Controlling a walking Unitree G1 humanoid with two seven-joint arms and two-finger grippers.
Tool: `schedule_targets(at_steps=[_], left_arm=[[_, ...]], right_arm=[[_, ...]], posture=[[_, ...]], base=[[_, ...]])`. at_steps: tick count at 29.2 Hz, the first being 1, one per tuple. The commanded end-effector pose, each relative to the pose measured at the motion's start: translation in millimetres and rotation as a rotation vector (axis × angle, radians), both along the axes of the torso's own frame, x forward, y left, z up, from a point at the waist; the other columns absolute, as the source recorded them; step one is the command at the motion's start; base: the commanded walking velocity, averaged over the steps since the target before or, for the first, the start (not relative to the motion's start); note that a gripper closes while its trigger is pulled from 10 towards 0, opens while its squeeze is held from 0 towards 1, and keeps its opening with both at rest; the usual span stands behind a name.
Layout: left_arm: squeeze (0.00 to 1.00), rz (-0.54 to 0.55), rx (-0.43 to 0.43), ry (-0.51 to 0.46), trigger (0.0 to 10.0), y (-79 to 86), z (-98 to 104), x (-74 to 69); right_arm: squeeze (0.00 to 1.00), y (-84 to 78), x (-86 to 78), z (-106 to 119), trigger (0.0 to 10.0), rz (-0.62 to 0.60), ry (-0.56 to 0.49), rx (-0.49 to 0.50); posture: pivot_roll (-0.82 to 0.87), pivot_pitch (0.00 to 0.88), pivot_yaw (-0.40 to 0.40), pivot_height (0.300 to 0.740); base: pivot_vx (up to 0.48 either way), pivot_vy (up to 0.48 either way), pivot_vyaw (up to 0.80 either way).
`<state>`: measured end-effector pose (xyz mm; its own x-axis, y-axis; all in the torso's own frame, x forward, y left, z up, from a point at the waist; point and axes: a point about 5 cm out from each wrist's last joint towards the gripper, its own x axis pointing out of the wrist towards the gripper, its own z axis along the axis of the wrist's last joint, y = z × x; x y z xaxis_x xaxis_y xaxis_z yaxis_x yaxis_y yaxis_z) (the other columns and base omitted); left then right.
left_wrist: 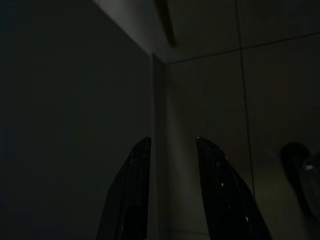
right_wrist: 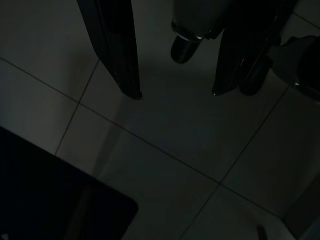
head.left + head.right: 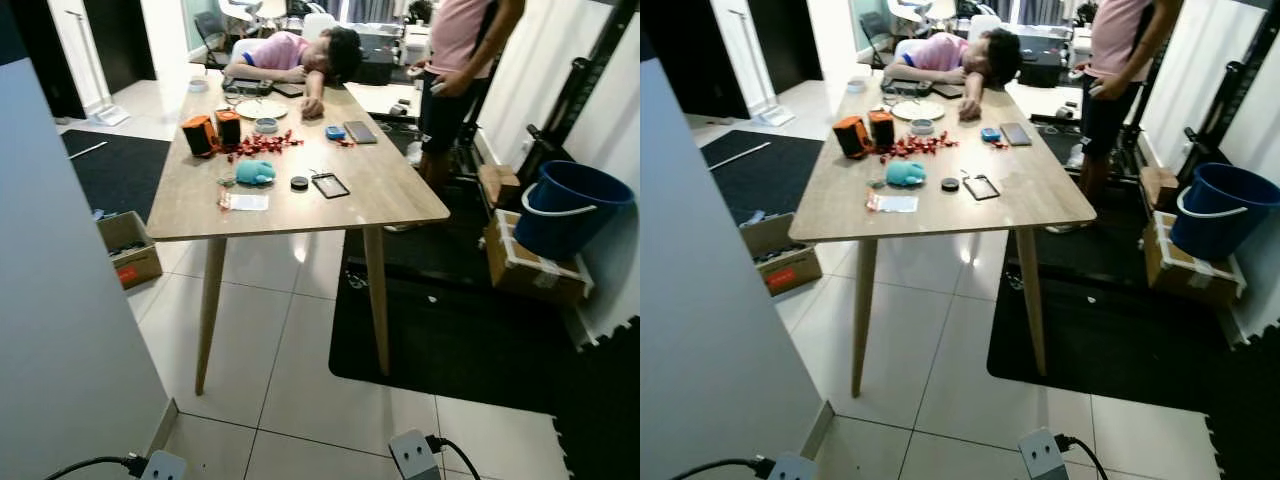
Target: Hang keys on a hook
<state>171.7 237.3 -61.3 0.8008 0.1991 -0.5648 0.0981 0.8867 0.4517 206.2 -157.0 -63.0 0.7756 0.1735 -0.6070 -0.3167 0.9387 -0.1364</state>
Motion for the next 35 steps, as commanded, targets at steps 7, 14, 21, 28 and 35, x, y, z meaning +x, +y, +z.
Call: schedule_targets(at_steps=[7, 14, 21, 28, 35], left_arm=[[0.0, -0.018, -0.007, 0.004, 10.0, -3.2, -1, -1.2], [0.0, -0.016, -0.016, -0.024, 10.0, -3.5, 3, 4.1], [0.0, 0.031, -0.057, -0.175, 10.0, 2.9, 26, 27.4], [0.0, -0.088, -0.213, -0.433, 10.0, -17.5, 87, 69.3], [0.0, -0.456, -0.431, -0.515, 10.0, -90.5, 143, 75.0]], right_arm=[[0.0, -0.9, -0.5, 0, 10.0, 0.0, 0.005, -0.002], [0.0, 1.1, 3.1, 2, 10.0, 0.02, -0.02, -0.007], [0.0, 9.5, 25.0, 21, 10.0, 0.047, -0.154, 0.029], [0.0, 11.3, 58.6, 57, 10.0, 0.022, -0.365, 0.099], [0.0, -13.6, 76.1, 91, 10.0, -0.082, -0.543, 0.138]], posture=[[0.13, 0.094, -0.022, 0.74], [0.13, 0.093, -0.021, 0.74], [0.13, 0.104, -0.027, 0.74], [0.13, 0.117, -0.043, 0.74], [0.1, 0.136, -0.021, 0.74]], base=[[0.0, 0.0, 0.0], [0.0, 0.0, 0.0], [0.0, 0.0, 0.0], [0.0, 0.0, 0.0], [0.0, 0.0, 0.0]])
